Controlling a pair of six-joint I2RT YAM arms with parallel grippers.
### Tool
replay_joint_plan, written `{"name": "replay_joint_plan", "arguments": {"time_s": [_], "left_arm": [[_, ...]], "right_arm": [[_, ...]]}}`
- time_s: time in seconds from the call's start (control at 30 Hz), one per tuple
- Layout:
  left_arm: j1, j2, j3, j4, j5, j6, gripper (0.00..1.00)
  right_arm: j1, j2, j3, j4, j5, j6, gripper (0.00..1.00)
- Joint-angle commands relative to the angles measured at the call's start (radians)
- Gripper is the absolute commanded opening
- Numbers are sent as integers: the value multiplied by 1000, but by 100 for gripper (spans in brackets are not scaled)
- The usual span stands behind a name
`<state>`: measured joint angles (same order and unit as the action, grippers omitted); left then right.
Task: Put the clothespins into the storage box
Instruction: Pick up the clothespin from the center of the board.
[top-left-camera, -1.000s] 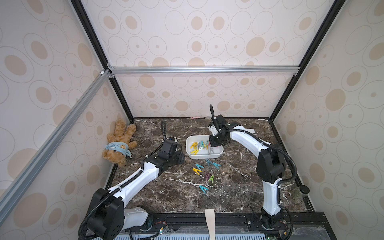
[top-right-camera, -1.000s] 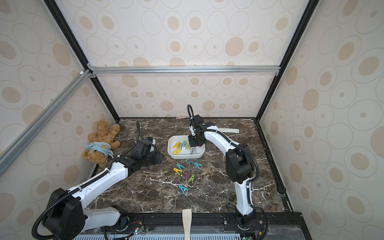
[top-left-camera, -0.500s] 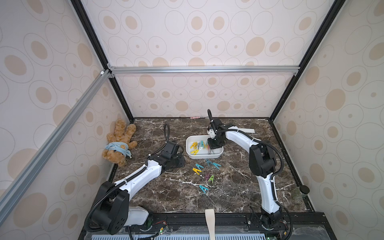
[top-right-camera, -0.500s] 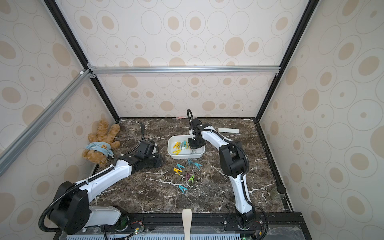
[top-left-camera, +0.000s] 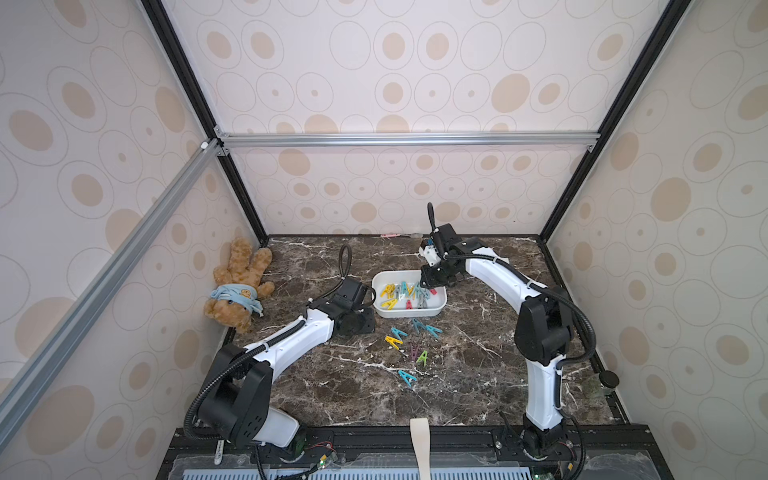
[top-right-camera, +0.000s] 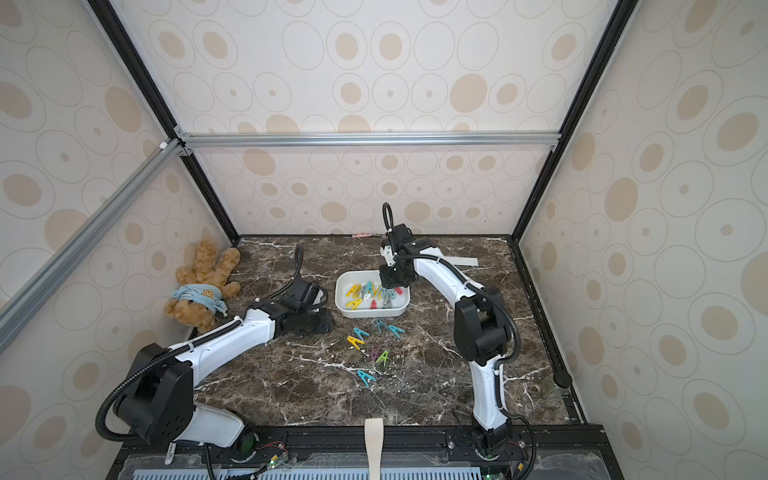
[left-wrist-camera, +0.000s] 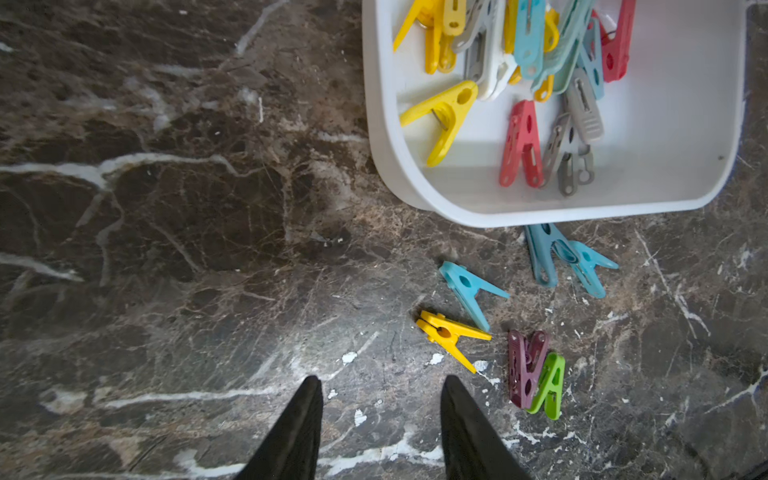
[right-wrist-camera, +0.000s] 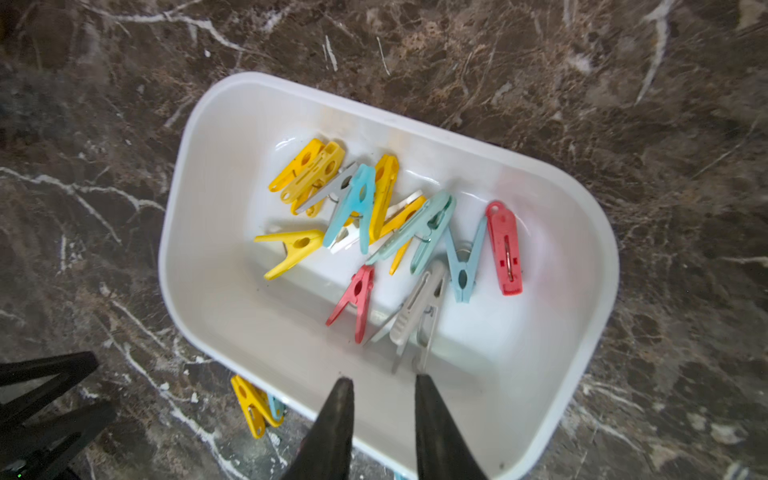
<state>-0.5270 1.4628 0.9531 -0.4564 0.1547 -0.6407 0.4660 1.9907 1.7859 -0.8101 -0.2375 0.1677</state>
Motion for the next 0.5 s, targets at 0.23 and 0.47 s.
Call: {"name": "replay_joint_plan", "arguments": {"time_s": [0.23, 0.47], "left_arm": [[-123, 2, 46, -48, -58, -51, 43], [-223, 60, -1, 39, -54, -151, 43]], "right_arm": [[27, -228, -287, 75, -55, 23, 29], [39, -319, -470, 170, -52, 73, 27]]}}
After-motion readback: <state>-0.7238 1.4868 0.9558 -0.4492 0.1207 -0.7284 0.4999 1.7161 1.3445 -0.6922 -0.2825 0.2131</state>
